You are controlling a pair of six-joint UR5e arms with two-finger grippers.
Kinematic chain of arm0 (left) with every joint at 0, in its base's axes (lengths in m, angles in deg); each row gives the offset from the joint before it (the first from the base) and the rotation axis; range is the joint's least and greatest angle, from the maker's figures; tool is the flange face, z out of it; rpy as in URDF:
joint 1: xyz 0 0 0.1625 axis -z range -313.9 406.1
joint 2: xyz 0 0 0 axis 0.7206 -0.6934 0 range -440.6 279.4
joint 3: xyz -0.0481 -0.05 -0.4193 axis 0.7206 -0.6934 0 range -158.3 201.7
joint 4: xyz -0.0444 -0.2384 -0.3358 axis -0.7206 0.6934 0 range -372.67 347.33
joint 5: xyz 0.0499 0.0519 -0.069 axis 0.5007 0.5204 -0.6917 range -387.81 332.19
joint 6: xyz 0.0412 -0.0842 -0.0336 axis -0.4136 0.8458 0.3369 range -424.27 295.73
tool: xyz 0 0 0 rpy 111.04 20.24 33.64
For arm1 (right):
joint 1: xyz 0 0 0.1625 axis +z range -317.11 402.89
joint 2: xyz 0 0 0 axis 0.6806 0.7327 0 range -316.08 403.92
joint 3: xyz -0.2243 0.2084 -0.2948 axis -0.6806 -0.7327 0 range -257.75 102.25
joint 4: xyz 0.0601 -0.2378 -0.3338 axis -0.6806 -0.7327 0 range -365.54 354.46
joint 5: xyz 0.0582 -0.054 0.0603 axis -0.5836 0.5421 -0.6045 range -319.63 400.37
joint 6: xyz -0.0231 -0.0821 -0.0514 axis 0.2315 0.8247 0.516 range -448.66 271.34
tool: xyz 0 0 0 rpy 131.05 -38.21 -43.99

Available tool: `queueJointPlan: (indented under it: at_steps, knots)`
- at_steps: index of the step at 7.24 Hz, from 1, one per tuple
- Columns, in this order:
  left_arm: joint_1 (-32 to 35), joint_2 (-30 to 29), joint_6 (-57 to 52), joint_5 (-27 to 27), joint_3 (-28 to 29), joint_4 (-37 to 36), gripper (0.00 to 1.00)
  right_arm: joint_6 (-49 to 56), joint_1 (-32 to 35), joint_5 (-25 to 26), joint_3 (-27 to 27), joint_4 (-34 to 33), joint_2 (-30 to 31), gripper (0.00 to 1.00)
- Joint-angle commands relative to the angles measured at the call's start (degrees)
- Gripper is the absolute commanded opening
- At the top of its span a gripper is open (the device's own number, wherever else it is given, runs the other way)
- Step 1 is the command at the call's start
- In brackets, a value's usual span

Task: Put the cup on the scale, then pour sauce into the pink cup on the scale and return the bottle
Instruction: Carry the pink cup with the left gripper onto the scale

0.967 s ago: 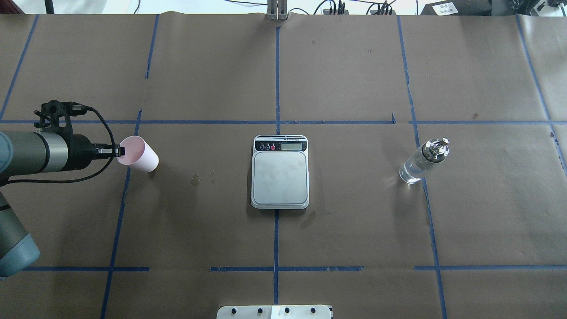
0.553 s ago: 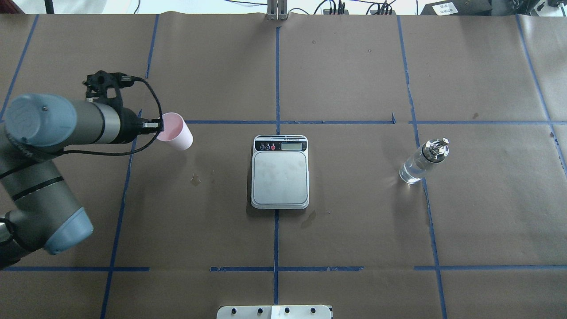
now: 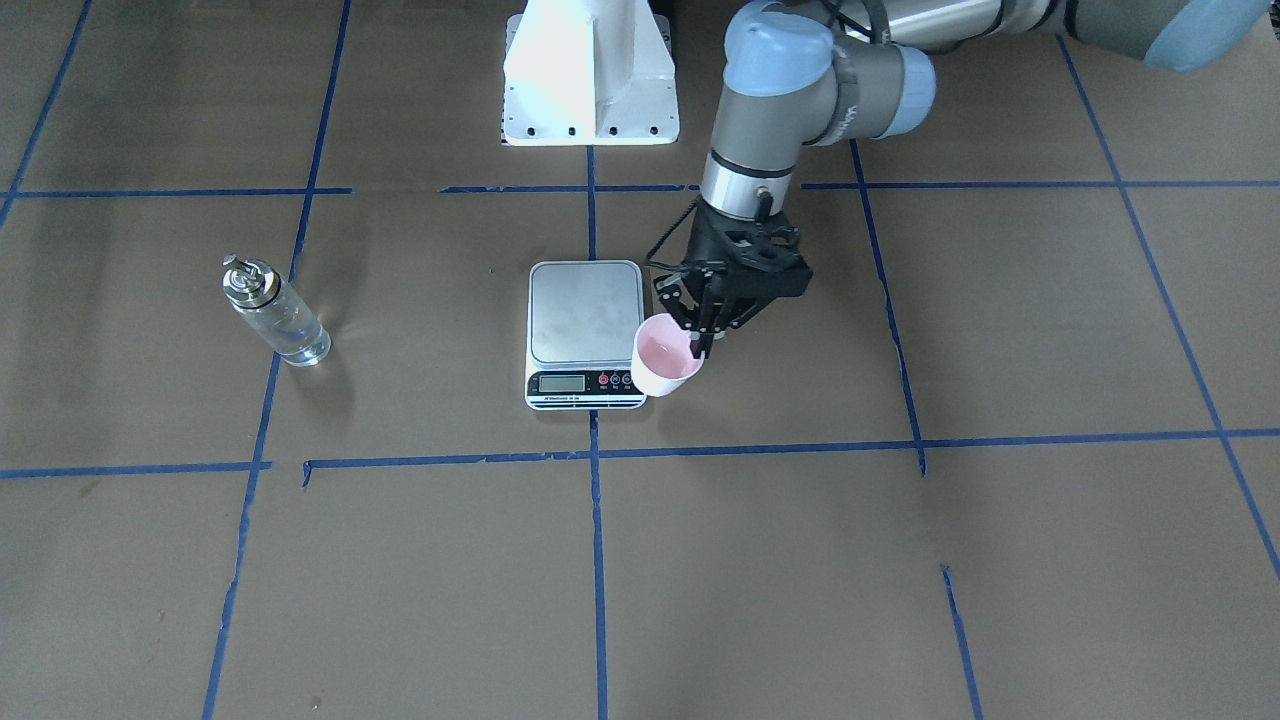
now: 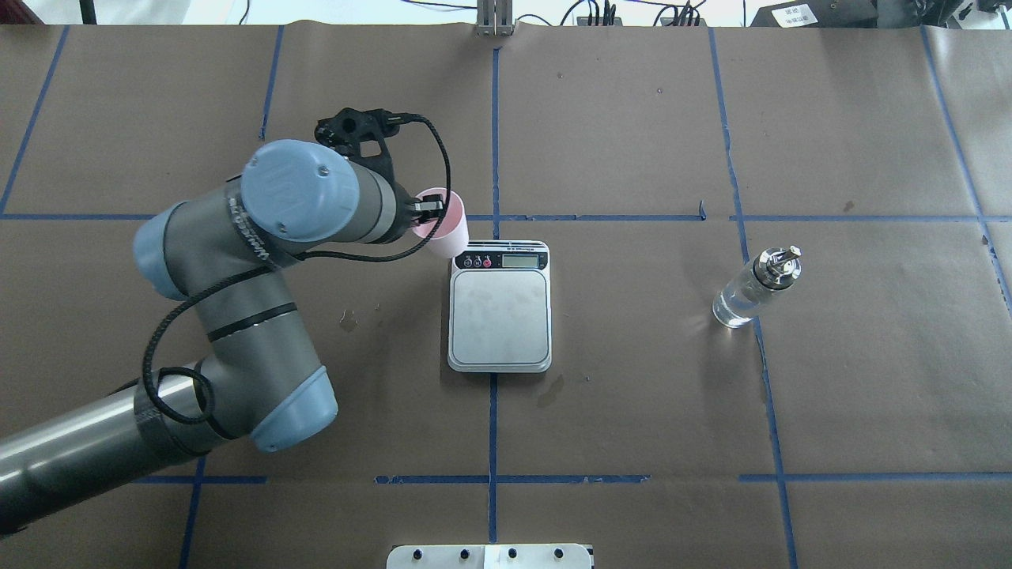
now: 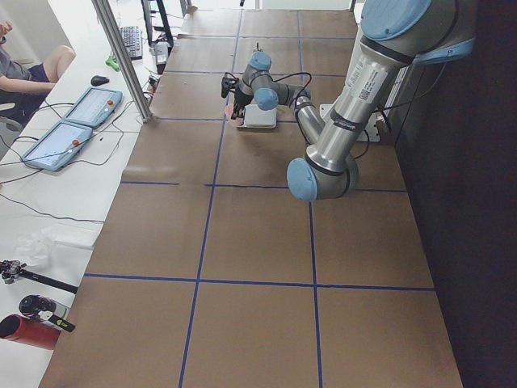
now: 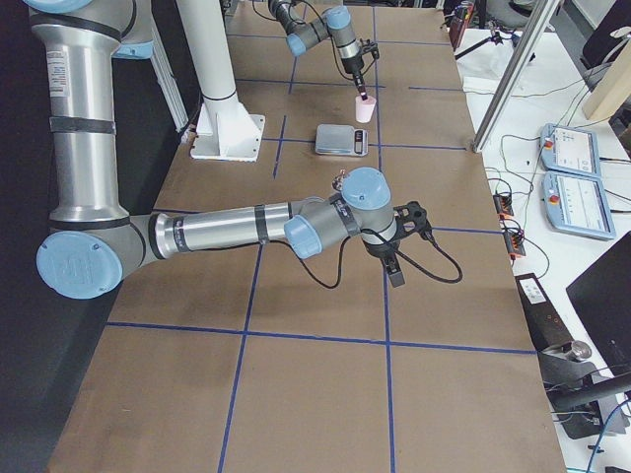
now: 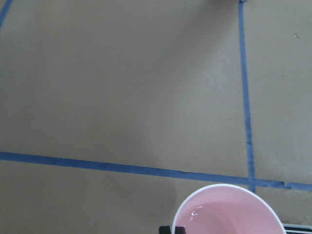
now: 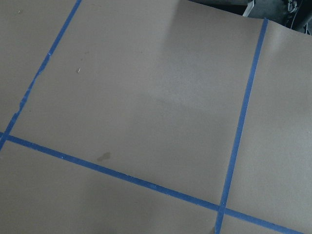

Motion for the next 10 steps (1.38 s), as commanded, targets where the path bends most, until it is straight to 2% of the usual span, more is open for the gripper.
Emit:
queueJointPlan:
  at_steps: [1,5,7,10]
  knots:
    - [-4.79,-2.35,1.38,5.37,0.86,-0.43,0.00,-0.15,0.00,0.00,0.03,0.00,-0.03,1.00]
    - [-9.02,-1.65,1.11,12.06,-1.16,-0.34,0.00,-0.24,0.00,0.00,0.03,0.00,-0.03,1.00]
    - [-9.56,-1.56,0.94,12.52,-1.16,-0.43,0.10,-0.24,0.00,0.00,-0.05,0.00,-0.03,1.00]
    - [-10.27,-0.77,0.76,12.52,-1.25,-0.34,0.17,-0.24,0.00,0.00,-0.05,0.00,-0.03,1.00]
